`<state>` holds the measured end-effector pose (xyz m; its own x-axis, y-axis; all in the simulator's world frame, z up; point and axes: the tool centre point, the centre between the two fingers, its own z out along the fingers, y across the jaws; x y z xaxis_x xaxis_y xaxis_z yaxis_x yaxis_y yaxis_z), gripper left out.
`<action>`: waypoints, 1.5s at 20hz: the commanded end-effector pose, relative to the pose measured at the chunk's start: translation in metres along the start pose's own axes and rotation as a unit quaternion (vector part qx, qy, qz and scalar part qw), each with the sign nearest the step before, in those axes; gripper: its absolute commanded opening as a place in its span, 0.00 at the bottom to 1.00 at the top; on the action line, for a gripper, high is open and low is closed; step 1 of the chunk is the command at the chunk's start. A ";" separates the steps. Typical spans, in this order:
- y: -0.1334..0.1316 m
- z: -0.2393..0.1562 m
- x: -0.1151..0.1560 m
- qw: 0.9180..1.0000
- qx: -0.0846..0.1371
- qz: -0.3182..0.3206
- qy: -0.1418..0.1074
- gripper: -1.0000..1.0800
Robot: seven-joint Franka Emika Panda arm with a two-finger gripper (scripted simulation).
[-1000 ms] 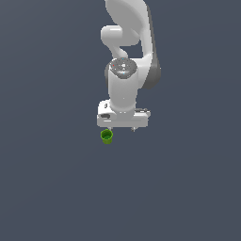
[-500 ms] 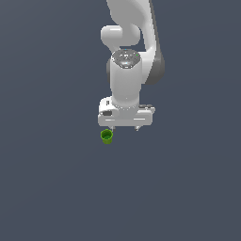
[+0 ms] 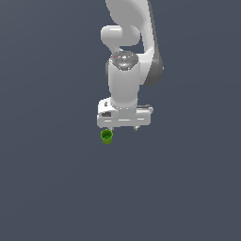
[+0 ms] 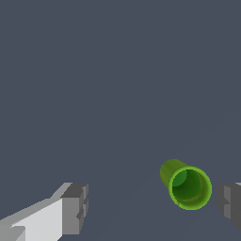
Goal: Pick up the object and move it to a goal position.
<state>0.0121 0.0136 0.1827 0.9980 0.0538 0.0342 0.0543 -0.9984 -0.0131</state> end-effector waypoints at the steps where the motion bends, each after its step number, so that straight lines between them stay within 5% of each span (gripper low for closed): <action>1: 0.003 0.003 -0.001 1.000 -0.001 -0.013 -0.001 0.96; 15: 0.033 0.032 -0.016 0.989 -0.004 -0.149 -0.007 0.96; 30: 0.067 0.067 -0.039 0.947 -0.003 -0.321 -0.015 0.96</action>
<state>-0.0188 -0.0507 0.1172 0.7834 0.6214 0.0059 0.6214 -0.7835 0.0064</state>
